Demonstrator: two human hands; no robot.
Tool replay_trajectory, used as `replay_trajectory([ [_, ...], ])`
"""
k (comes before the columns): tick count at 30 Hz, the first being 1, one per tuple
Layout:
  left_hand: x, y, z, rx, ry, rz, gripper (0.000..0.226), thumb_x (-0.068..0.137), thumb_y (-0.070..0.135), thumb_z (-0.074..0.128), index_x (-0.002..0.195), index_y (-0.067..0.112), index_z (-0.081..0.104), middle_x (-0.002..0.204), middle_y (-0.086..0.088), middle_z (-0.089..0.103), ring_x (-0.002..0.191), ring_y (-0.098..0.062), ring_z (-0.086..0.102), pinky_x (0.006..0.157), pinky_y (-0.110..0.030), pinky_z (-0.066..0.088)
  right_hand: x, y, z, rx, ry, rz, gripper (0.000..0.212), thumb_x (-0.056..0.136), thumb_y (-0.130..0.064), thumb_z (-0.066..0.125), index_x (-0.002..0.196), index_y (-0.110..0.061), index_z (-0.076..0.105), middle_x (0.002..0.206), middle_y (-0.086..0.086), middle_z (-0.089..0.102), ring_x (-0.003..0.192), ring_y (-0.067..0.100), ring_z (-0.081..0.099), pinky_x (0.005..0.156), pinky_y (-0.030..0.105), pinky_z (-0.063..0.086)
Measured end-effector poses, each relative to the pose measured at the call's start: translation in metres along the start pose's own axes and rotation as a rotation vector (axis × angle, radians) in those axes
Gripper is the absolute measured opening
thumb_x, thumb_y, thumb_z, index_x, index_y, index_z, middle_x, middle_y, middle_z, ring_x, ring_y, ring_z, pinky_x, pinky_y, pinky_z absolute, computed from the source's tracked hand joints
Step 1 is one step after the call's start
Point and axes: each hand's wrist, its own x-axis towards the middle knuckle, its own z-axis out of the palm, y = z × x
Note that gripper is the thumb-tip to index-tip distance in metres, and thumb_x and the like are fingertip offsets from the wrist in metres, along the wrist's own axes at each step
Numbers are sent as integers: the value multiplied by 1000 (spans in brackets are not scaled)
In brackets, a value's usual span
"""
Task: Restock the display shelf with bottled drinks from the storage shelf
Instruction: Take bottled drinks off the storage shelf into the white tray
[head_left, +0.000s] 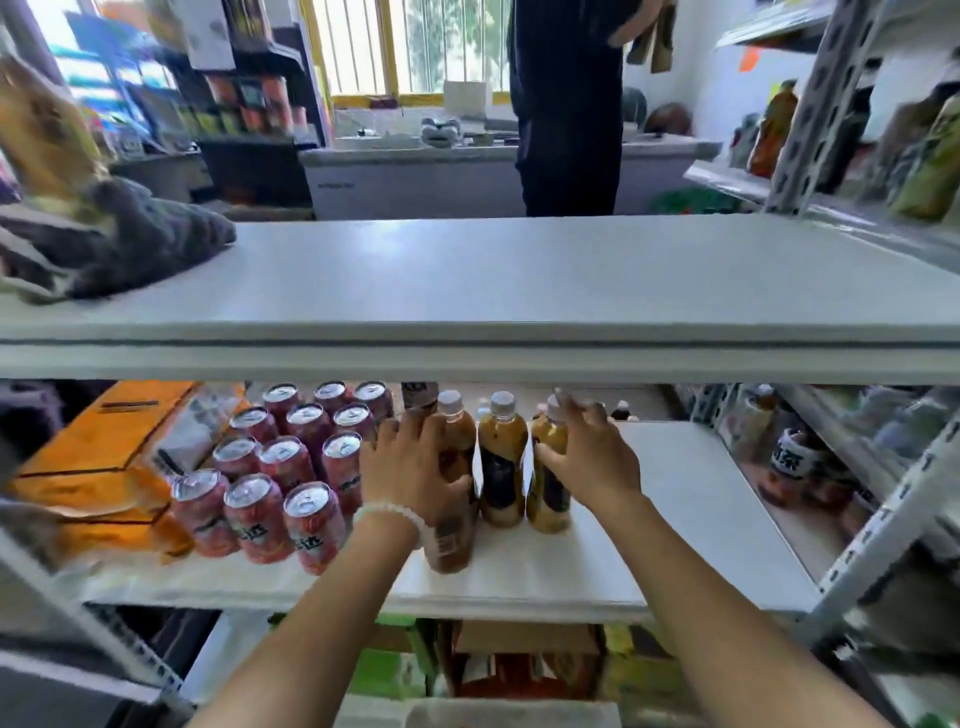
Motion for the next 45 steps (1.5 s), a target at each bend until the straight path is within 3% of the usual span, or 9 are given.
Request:
replay_trajectory([
  [7,-6,-6,32,-202,-90,-106,88,77,42,68,146,40,13,113,-3,57,100,-25,58,79,-37,49,10,8,33,153,-20,22,83,82,-31,69,145,-33,14,141,11,36,111,31,55,74,34,48],
  [18,-25,-5,37,-569,-29,-78,84,74,24,76,142,35,29,111,-13,51,102,-29,54,92,-39,47,-25,18,34,332,164,19,75,77,-24,73,140,-33,33,123,10,50,106,29,56,77,26,41],
  [25,-77,13,12,-662,34,85,85,70,24,79,142,28,34,115,-10,57,103,-22,56,86,-24,41,-96,33,12,346,202,13,93,72,-30,76,145,-40,20,123,7,55,108,28,56,84,35,48],
  [28,-111,28,3,-702,47,130,85,69,23,79,141,28,34,118,-9,58,105,-23,58,90,-33,49,-139,40,4,330,197,11,96,71,-31,76,145,-43,15,129,5,52,112,27,55,86,34,46],
  [32,-160,41,19,-750,-35,155,89,66,27,80,140,37,30,116,-3,60,101,-20,60,88,-34,52,-195,56,6,361,158,30,99,70,-31,75,143,-49,11,125,5,53,110,27,55,85,36,48],
  [34,-188,46,38,-783,-87,162,90,68,25,80,141,38,29,114,1,58,97,-14,59,85,-24,48,-222,69,17,360,120,60,100,69,-32,74,142,-52,9,115,4,55,101,26,55,74,32,47],
  [36,-214,49,63,-787,-155,161,94,69,27,79,141,47,21,110,-1,60,95,-15,61,85,-28,50,-245,82,35,322,75,108,101,70,-34,73,141,-56,5,113,4,56,96,24,56,65,27,42],
  [39,-246,50,113,-759,-259,146,104,68,27,78,143,52,10,104,-2,65,94,-18,64,85,-38,54,-274,109,75,298,-18,141,105,70,-32,73,138,-61,-3,122,5,56,102,24,58,74,28,47],
  [45,-278,48,213,-743,-461,86,107,68,30,79,137,62,3,108,0,65,94,-14,64,87,-35,53,-295,153,162,287,-186,240,111,69,-33,79,137,-59,-5,112,4,60,99,19,58,82,27,47],
])
